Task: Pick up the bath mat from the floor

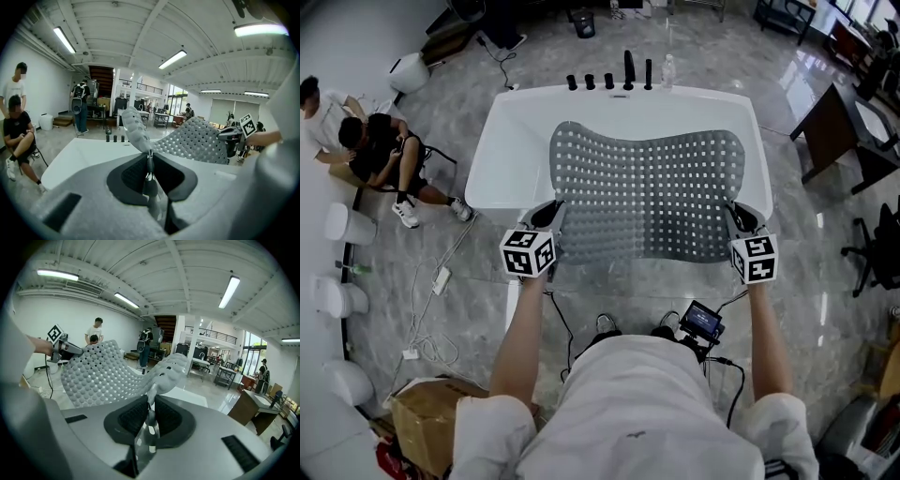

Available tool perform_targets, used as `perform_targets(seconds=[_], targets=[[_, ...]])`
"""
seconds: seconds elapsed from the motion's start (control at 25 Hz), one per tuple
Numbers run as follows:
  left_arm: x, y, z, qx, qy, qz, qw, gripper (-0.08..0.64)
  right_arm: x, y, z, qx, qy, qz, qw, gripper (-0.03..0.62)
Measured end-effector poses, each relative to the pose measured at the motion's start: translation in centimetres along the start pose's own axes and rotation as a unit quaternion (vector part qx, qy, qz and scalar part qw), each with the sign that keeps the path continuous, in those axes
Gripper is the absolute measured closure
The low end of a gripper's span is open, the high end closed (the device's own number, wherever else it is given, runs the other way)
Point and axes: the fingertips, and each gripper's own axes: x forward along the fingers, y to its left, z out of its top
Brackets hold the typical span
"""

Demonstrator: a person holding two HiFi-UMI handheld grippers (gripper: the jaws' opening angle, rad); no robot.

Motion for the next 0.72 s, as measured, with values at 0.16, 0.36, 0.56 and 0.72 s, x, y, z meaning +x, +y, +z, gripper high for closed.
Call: perform_targets(seconds=[0.16, 0.36, 0.56, 0.72], targets=[[-1.0, 0.9, 1.4, -0.001, -0.019, 0.011, 0.9998, 0.514, -1.4, -2.1, 1.3, -0.015, -0.022, -0.007, 1.000, 0.546], [-2.2, 1.6, 3.2, -0.006, -0.045, 0.019, 0.9988, 0.515, -2.8, -4.2, 3.9, -0.037, -0.043, -0.019, 0.998, 0.546], [-4.3, 2.0, 5.3, -0.002, -0.070, 0.032, 0.9971, 0.515, -5.1, -5.3, 6.2, -0.038, -0.065, -0.034, 0.997, 0.546], [-6.1, 3.3, 7.5, -0.001, -0.091, 0.047, 0.9947, 0.514, -6.8, -6.8, 7.9, -0.026, -0.092, -0.061, 0.994, 0.546]])
